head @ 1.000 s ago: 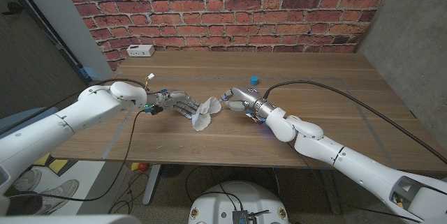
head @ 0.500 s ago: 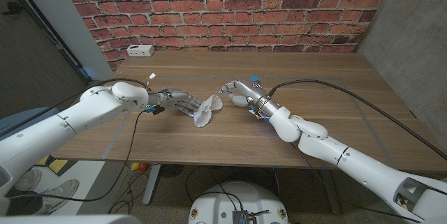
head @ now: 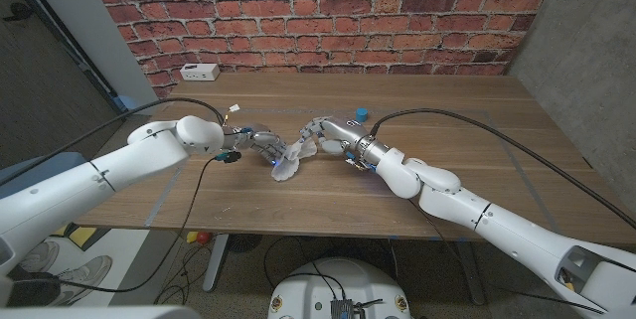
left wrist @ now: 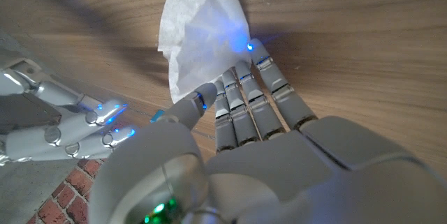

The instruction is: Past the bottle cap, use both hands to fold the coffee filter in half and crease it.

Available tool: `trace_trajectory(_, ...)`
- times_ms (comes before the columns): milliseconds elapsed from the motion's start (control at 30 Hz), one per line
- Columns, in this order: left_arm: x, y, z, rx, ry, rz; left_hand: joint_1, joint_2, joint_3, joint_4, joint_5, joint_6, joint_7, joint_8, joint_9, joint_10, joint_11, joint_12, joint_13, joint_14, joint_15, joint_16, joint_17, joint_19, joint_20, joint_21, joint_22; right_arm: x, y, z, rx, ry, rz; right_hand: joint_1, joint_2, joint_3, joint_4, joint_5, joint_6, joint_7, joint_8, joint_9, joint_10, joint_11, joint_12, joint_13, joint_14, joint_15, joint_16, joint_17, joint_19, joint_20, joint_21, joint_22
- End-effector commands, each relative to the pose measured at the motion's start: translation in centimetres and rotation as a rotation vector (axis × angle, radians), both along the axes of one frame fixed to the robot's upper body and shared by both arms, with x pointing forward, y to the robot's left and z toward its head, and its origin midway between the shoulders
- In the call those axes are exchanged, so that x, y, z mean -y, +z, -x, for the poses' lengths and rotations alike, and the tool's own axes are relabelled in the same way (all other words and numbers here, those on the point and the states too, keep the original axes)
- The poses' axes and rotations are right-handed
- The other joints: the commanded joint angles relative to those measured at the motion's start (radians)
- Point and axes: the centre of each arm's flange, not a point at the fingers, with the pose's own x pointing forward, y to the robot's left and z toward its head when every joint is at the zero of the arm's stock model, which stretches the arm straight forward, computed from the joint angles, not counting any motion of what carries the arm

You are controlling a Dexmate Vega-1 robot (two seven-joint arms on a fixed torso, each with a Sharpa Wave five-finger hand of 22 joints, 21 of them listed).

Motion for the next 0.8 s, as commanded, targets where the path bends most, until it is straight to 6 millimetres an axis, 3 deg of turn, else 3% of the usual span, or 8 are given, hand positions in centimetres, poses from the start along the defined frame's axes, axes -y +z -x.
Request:
trace_trajectory(33, 2.3, 0.3, 0.7, 0.037, -0.044, -0.065, 0.007, 0.005, 0.011, -0.007, 0.009, 0.001, -0.013, -0.002, 0.000, 0.009, -0.017, 0.001, 0.001, 0.011, -0.027, 0.003, 0.003, -0.007, -0.009, 0.000, 0.004, -2.4, -0.4, -0.2, 0.027, -0.047, 0.147, 0.068, -0.010, -0.022, 0.001, 0.006, -0.068, 0.001, -0.007, 0.000, -0.064, -0.001, -0.003, -0.003, -0.033, -0.194, -0.007, -0.020, -0.010, -0.006, 0.023, 0.005)
trace_trajectory(133, 2.4, 0.3, 0.8, 0.041, -0.047, -0.069, 0.011, 0.003, 0.014, -0.012, 0.011, -0.009, -0.022, -0.010, 0.000, 0.006, -0.038, -0.003, 0.001, 0.008, -0.037, -0.002, 0.002, -0.013, -0.013, 0.001, 0.006, -2.8, -0.2, -1.0, -0.004, -0.054, 0.178, 0.079, -0.018, -0.081, 0.018, 0.004, -0.131, 0.002, -0.004, 0.001, -0.136, -0.001, -0.003, -0.006, -0.061, -0.190, 0.001, -0.035, -0.001, 0.002, 0.042, -0.003)
trace_trajectory(200, 2.5, 0.3, 0.8, 0.041, -0.050, -0.067, 0.013, 0.002, 0.014, -0.015, 0.012, -0.023, -0.027, -0.016, 0.000, 0.003, -0.038, -0.006, 0.000, 0.006, -0.040, -0.004, 0.002, -0.018, -0.013, 0.002, 0.006, -2.9, -0.1, -1.7, -0.031, -0.063, 0.202, 0.008, -0.027, -0.152, 0.057, -0.004, -0.176, 0.002, -0.002, 0.004, -0.174, 0.003, -0.003, -0.006, -0.082, -0.179, 0.008, -0.038, 0.007, 0.012, 0.046, -0.015)
trace_trajectory(233, 2.6, 0.3, 0.8, 0.039, -0.053, -0.066, 0.015, 0.002, 0.014, -0.017, 0.013, -0.030, -0.038, -0.019, -0.001, 0.003, -0.035, -0.008, 0.000, 0.005, -0.042, -0.005, 0.002, -0.021, -0.014, 0.002, 0.007, -3.0, -0.1, -2.0, -0.049, -0.070, 0.212, -0.035, -0.036, -0.169, 0.075, -0.006, -0.194, 0.002, -0.002, 0.004, -0.194, 0.005, -0.005, -0.006, -0.095, -0.170, 0.003, -0.045, 0.000, 0.023, 0.041, -0.018)
trace_trajectory(400, 2.7, 0.2, 0.8, 0.040, -0.057, -0.065, 0.030, 0.000, 0.012, -0.028, 0.019, -0.073, -0.049, -0.034, -0.002, -0.013, -0.069, -0.019, -0.001, -0.008, -0.049, -0.010, 0.002, -0.035, -0.011, 0.004, 0.009, -3.9, -0.2, -4.0, -0.113, -0.135, 0.269, -0.151, -0.029, -0.183, 0.106, -0.001, -0.326, 0.001, -0.014, 0.000, -0.295, 0.007, -0.010, -0.006, -0.167, -0.167, -0.009, -0.060, -0.030, 0.020, 0.018, -0.024)
trace_trajectory(567, 2.8, 0.3, 0.7, 0.035, -0.056, -0.067, 0.060, -0.003, 0.003, -0.040, 0.027, -0.149, -0.056, -0.042, -0.006, -0.055, -0.087, -0.037, -0.005, -0.032, -0.057, -0.015, 0.002, -0.045, -0.010, 0.012, 0.010, -4.3, -0.1, -5.2, -0.156, -0.187, 0.312, -0.196, -0.004, -0.196, 0.123, 0.007, -0.429, 0.001, -0.016, 0.000, -0.362, 0.013, -0.006, -0.005, -0.239, -0.157, -0.003, -0.049, -0.069, 0.007, -0.006, -0.025)
trace_trajectory(733, 2.8, 0.3, 0.7, 0.032, -0.053, -0.068, 0.075, -0.006, -0.002, -0.042, 0.030, -0.159, -0.048, -0.037, -0.007, -0.082, -0.065, -0.043, -0.006, -0.050, -0.053, -0.019, 0.001, -0.049, -0.009, 0.016, 0.011, -4.1, -0.2, -5.9, -0.163, -0.233, 0.326, -0.228, -0.010, -0.212, 0.138, 0.011, -0.459, 0.014, -0.009, 0.001, -0.368, 0.051, 0.003, -0.005, -0.267, -0.129, 0.001, -0.046, -0.095, 0.000, -0.020, -0.025)
trace_trajectory(800, 2.8, 0.4, 0.6, 0.032, -0.051, -0.068, 0.082, -0.006, -0.006, -0.039, 0.031, -0.147, -0.034, -0.029, -0.008, -0.088, -0.047, -0.042, -0.007, -0.051, -0.047, -0.017, 0.002, -0.052, -0.009, 0.019, 0.011, -3.7, -0.1, -6.1, -0.146, -0.248, 0.312, -0.275, -0.017, -0.235, 0.163, 0.007, -0.409, 0.040, 0.013, 0.003, -0.314, 0.081, 0.024, -0.005, -0.235, -0.118, 0.021, -0.046, -0.082, 0.008, -0.019, -0.024)
